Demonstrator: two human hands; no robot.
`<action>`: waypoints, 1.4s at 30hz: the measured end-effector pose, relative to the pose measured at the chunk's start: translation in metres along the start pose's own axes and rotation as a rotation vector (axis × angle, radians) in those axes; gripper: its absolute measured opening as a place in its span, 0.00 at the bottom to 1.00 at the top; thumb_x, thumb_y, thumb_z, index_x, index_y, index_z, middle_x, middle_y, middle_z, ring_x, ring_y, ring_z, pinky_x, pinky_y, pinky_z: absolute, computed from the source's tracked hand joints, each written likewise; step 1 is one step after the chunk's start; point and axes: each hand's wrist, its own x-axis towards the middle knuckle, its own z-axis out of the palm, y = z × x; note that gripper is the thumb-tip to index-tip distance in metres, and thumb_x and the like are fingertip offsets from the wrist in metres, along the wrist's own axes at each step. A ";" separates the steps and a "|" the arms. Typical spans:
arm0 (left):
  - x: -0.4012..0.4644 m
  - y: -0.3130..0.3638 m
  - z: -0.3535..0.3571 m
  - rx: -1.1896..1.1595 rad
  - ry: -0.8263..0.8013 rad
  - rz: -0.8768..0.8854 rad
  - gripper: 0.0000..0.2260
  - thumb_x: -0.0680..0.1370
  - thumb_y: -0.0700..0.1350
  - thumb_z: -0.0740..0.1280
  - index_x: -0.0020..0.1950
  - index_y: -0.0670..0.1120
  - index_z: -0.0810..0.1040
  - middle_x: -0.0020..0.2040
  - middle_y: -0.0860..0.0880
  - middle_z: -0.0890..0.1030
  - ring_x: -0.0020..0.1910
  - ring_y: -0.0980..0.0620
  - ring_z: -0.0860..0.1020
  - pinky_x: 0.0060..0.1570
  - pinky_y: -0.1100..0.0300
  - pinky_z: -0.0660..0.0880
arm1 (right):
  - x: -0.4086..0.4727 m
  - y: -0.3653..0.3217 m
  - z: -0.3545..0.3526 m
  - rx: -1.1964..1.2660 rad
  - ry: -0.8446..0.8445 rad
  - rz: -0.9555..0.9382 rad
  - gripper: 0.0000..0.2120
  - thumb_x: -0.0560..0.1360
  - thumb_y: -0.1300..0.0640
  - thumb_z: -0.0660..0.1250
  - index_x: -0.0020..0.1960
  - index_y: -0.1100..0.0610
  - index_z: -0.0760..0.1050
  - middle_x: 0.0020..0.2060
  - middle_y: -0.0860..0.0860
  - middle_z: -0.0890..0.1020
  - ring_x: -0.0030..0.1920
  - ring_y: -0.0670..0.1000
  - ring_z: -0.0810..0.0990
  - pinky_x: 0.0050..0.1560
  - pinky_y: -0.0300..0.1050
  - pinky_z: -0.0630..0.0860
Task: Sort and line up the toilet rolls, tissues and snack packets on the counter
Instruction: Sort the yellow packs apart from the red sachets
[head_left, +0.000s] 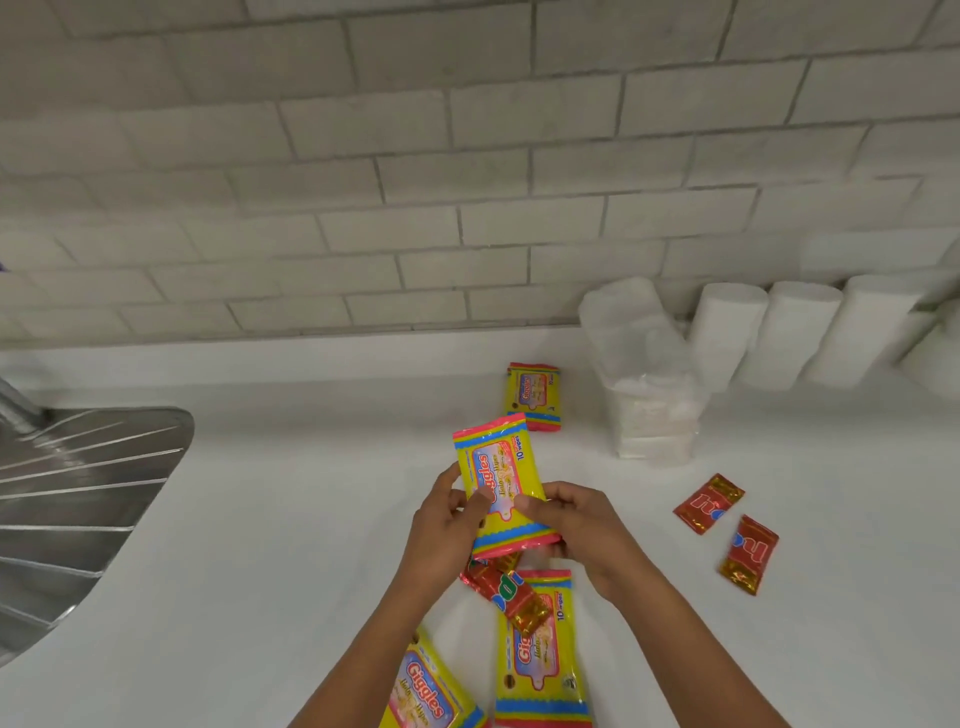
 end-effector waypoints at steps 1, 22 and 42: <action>0.004 0.000 -0.001 -0.031 -0.012 -0.008 0.14 0.81 0.51 0.67 0.66 0.55 0.73 0.49 0.50 0.85 0.45 0.52 0.86 0.46 0.53 0.83 | 0.002 0.000 0.003 -0.006 0.003 -0.003 0.14 0.73 0.52 0.76 0.55 0.58 0.82 0.43 0.52 0.88 0.42 0.52 0.88 0.38 0.44 0.82; 0.227 0.019 -0.005 0.206 0.069 -0.106 0.21 0.78 0.45 0.68 0.71 0.49 0.73 0.60 0.44 0.81 0.52 0.45 0.80 0.47 0.56 0.76 | 0.017 0.042 -0.027 -0.595 0.209 0.032 0.10 0.76 0.44 0.69 0.57 0.42 0.76 0.50 0.41 0.79 0.49 0.43 0.79 0.50 0.37 0.77; 0.214 -0.007 -0.016 0.617 0.073 0.018 0.25 0.77 0.56 0.67 0.72 0.52 0.70 0.67 0.45 0.75 0.66 0.42 0.74 0.65 0.47 0.72 | 0.001 0.067 -0.016 -0.968 0.071 0.085 0.22 0.71 0.45 0.74 0.62 0.49 0.75 0.54 0.46 0.73 0.54 0.47 0.77 0.53 0.40 0.75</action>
